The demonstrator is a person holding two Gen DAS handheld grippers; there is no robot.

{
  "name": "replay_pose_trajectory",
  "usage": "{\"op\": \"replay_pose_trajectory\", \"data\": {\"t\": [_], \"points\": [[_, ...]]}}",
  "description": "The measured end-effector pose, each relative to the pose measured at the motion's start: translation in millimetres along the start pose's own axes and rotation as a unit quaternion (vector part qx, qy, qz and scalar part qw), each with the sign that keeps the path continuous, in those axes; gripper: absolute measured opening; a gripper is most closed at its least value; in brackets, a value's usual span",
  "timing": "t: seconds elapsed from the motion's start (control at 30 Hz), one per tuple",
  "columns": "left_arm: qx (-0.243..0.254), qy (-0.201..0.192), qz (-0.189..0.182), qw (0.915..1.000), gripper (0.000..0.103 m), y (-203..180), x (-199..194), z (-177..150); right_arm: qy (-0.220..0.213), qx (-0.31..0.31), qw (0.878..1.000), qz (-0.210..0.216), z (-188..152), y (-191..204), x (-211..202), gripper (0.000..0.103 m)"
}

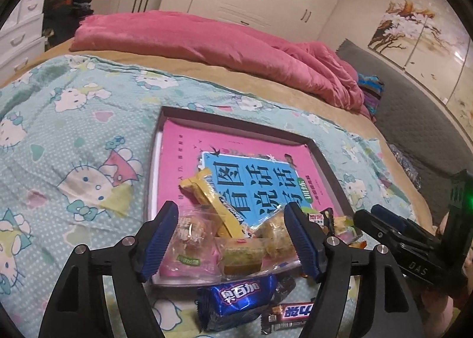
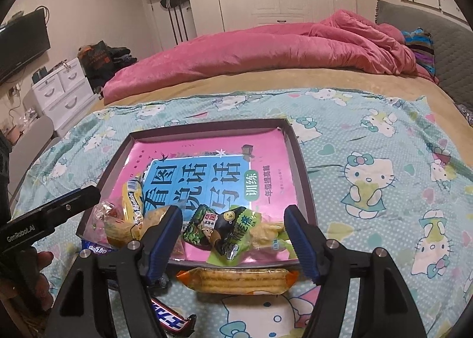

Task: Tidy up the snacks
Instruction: 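Withdraw both open tools from the tray toward the remaining snacks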

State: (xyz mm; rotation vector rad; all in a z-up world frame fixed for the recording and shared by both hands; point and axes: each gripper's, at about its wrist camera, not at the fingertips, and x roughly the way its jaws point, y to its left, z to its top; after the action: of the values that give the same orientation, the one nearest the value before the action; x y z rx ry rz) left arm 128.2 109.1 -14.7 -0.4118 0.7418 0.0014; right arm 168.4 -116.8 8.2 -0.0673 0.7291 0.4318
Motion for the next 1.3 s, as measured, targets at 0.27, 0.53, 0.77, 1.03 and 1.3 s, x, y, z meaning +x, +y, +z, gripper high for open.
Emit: {"op": "replay_pose_trajectory", "data": {"t": [0.27,0.53,0.77,1.03,1.3], "points": [[-0.02,0.007,-0.002,0.9998,0.08,9,-9,-2,-0.015,-0.004,1.0,0.01,1,1,-11,0.077],[-0.027,0.002,-0.002,0.9996,0.08,13,-24,-3,-0.02,-0.009,1.0,0.022,-3,5,-19,0.082],[-0.045,0.007,-0.017,0.9988,0.08,16,-33,-4,-0.025,-0.013,0.999,0.03,-5,9,-26,0.082],[-0.045,0.01,-0.012,0.9989,0.08,15,-40,-7,-0.022,-0.026,0.998,0.045,-11,17,-31,0.083],[-0.041,0.014,-0.01,0.999,0.08,10,-44,-12,-0.024,-0.033,0.998,0.053,-15,20,-38,0.083]]}}
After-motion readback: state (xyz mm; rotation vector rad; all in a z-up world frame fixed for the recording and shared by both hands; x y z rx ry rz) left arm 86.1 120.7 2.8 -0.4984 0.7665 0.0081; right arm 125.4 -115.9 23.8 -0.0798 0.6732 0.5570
